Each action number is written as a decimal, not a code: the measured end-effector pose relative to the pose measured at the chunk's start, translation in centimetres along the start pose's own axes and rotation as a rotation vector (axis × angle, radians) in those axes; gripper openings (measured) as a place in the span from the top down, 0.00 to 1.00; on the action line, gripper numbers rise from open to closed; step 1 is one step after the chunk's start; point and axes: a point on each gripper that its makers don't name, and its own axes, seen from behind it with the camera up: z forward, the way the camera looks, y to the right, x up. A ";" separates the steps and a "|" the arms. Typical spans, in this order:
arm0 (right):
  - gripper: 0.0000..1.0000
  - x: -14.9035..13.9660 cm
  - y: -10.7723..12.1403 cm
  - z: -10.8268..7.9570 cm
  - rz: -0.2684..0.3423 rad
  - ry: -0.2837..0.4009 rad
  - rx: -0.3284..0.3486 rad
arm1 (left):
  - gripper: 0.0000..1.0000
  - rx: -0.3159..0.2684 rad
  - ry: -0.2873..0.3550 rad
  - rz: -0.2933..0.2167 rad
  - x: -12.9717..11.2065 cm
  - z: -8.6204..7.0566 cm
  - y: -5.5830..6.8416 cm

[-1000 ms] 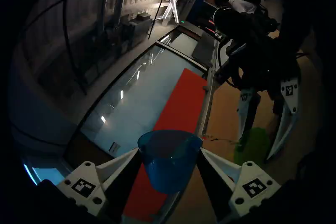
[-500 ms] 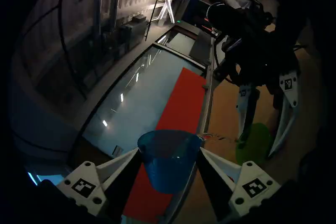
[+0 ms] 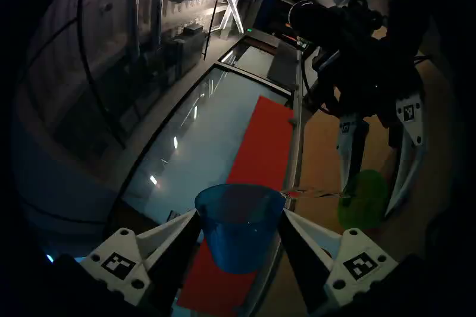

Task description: Pour water

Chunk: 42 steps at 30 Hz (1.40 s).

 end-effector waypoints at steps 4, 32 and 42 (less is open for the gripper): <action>0.09 0.0 0.0 -0.2 -0.001 0.002 -0.002 | 0.15 -0.001 0.003 0.018 0.3 -0.1 0.1; 0.09 0.4 0.0 -0.4 -0.010 0.012 -0.005 | 0.15 0.013 0.007 0.132 1.3 -0.4 -0.9; 0.09 0.3 0.0 -0.3 -0.012 0.014 -0.006 | 0.15 0.016 0.003 0.149 1.4 -0.3 -1.2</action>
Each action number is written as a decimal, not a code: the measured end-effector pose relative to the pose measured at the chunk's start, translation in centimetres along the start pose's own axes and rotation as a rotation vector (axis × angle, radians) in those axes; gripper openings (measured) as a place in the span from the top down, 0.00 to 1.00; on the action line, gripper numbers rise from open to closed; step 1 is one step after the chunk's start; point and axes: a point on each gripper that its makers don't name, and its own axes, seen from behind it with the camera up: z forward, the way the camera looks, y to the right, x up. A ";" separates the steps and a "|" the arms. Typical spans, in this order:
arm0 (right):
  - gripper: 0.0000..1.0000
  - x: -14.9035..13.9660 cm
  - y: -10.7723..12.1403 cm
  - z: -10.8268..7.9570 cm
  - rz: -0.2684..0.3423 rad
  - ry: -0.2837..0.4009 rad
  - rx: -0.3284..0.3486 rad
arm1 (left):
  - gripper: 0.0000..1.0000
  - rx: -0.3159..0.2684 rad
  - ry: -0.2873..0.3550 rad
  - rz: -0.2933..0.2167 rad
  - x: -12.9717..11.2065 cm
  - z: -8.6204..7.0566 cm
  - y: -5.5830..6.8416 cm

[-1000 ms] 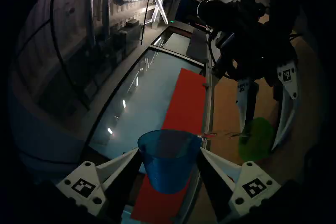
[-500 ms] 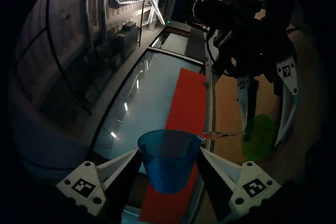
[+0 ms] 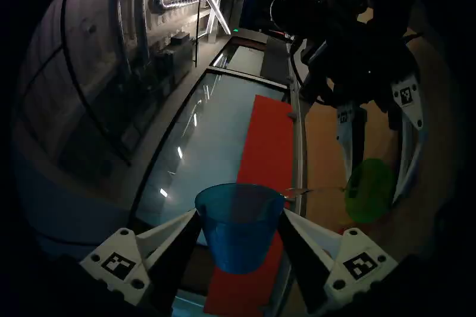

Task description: Pour water

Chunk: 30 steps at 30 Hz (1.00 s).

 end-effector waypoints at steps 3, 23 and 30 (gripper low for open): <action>0.09 0.1 0.0 0.0 -0.001 0.002 0.000 | 0.15 0.000 -0.001 0.011 0.0 0.1 0.0; 0.09 0.3 -0.1 0.0 -0.007 0.005 -0.001 | 0.15 0.009 0.006 0.088 0.7 -0.1 -0.3; 0.09 0.5 -0.1 0.0 -0.013 0.006 -0.003 | 0.15 0.015 0.007 0.123 0.8 -0.1 -0.5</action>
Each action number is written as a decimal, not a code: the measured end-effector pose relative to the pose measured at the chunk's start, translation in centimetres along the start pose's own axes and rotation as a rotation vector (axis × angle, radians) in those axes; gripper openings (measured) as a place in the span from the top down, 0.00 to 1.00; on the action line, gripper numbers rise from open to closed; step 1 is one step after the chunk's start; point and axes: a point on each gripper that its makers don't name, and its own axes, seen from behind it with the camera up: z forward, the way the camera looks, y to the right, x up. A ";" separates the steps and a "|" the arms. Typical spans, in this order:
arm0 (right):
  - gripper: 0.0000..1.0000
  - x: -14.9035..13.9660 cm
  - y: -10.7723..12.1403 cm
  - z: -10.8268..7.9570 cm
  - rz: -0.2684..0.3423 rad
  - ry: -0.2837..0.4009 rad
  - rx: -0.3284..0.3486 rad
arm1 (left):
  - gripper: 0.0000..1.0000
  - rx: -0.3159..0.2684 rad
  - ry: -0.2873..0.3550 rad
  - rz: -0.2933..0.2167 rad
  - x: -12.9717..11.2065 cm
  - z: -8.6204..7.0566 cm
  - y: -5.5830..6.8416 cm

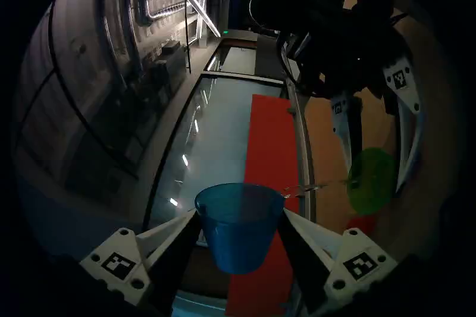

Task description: Pour water

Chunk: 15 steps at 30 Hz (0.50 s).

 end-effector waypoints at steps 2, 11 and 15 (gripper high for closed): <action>0.09 0.1 0.0 0.0 0.000 0.001 0.001 | 0.15 0.001 0.001 0.010 0.1 0.0 -0.1; 0.09 0.2 0.0 0.1 -0.002 0.006 -0.001 | 0.15 0.010 -0.004 0.066 0.2 -0.1 -0.7; 0.09 0.3 0.0 0.1 -0.004 0.007 -0.003 | 0.15 0.012 -0.004 0.085 0.3 -0.2 -0.6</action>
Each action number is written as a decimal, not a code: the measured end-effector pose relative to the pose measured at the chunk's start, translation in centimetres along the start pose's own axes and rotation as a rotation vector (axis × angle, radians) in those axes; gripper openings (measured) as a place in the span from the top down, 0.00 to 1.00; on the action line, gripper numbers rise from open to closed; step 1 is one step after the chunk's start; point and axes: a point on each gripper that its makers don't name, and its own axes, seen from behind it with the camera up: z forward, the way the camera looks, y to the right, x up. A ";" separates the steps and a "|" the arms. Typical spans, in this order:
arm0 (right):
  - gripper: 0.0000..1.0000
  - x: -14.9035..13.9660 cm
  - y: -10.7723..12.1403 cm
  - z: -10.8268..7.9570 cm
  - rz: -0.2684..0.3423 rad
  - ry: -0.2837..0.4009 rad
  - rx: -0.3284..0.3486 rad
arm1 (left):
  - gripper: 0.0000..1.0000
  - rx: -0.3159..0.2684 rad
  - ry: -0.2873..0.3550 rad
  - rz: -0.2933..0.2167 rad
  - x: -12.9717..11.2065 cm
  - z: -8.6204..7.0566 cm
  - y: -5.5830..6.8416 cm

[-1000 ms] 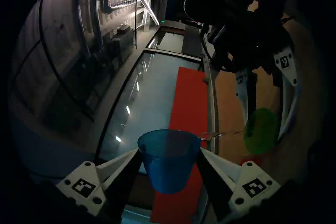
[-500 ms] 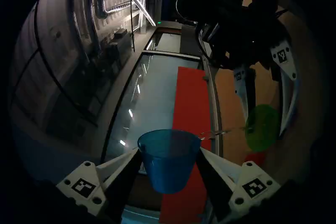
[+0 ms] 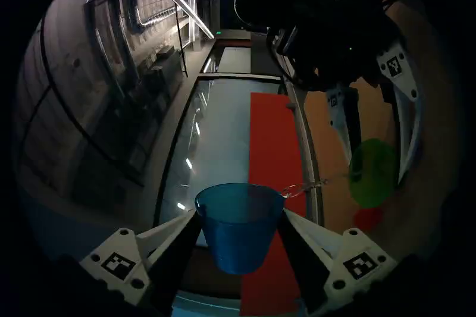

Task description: Pour water

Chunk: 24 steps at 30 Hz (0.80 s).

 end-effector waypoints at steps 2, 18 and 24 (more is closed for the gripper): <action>0.09 0.0 0.1 0.0 0.000 0.000 -0.002 | 0.15 0.001 0.002 0.012 0.1 0.0 0.0; 0.09 0.1 0.1 -0.2 -0.002 0.006 -0.006 | 0.15 0.036 0.017 0.123 1.2 -0.2 -0.4; 0.09 0.1 0.1 -0.2 0.000 0.008 -0.006 | 0.15 0.034 0.022 0.137 1.5 -0.2 -0.1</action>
